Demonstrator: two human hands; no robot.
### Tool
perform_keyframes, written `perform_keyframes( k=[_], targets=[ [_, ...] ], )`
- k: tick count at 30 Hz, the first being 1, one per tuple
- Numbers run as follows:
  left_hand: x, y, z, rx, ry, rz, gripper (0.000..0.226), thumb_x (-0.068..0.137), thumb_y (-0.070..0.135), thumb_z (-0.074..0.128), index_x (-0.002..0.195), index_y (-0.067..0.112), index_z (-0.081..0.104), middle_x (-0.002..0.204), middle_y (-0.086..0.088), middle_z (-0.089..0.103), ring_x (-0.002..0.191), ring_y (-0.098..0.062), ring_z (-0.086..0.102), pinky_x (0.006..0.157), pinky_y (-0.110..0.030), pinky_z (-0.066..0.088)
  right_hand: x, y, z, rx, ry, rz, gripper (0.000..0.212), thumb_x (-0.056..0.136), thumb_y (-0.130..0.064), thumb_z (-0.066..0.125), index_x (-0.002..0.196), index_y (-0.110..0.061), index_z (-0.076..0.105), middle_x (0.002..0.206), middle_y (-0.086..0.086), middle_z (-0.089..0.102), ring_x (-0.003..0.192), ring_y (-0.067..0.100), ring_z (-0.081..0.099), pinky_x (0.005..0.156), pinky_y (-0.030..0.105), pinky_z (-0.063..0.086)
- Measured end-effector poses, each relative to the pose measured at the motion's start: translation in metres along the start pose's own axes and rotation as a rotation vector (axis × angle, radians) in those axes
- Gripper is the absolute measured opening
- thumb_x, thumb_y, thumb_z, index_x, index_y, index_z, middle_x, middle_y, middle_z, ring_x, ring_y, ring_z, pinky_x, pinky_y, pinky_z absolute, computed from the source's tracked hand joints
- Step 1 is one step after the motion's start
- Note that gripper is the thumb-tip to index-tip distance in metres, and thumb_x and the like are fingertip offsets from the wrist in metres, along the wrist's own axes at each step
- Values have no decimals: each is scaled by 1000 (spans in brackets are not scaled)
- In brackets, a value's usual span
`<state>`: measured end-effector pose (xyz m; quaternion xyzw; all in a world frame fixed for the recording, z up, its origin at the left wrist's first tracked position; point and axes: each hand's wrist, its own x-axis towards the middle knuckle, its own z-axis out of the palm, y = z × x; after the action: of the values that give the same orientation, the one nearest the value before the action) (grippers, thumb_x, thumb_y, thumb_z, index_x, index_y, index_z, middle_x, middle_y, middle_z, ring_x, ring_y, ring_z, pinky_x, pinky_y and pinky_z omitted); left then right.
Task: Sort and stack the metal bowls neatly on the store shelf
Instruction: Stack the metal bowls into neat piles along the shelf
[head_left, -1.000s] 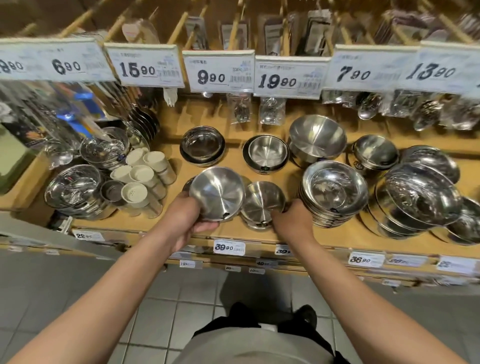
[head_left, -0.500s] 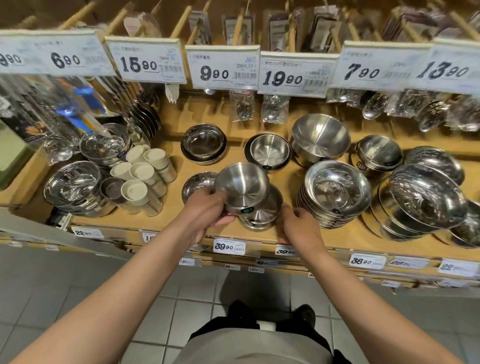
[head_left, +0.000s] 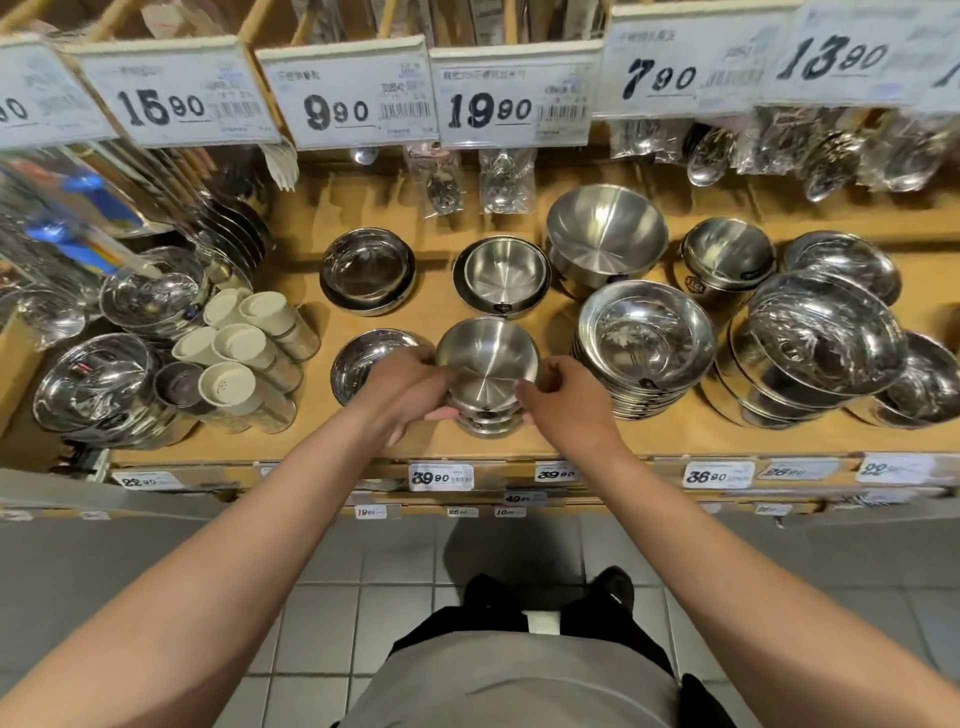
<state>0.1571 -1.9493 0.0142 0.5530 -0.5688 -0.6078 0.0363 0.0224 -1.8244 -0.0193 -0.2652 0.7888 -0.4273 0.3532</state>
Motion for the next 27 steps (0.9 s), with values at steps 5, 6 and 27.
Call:
perform_keyframes(
  k=[5,6,27],
  targets=[
    [8,0,-6,135,68,97,28,93,5,66,121,6,68,99,-16,75,81,-26,77,64,-29,64,0,0,1,30,44,-7,21,88,-25,72,79,-23,53,76,-1,61,75,29,65,71,42,52],
    [8,0,-6,187,87,122,24,93,5,64,116,8,71,95,-15,76,82,-27,77,68,-33,65,-1,0,2,44,53,-8,20,88,-24,72,80,-21,54,78,3,62,81,35,67,76,45,54],
    [14,1,-2,211,70,58,18,87,5,58,101,9,69,88,-9,74,77,-20,75,54,-22,58,9,6,14,-100,145,-52,16,97,-22,55,86,-28,66,64,-13,56,62,2,50,50,9,35]
  ],
)
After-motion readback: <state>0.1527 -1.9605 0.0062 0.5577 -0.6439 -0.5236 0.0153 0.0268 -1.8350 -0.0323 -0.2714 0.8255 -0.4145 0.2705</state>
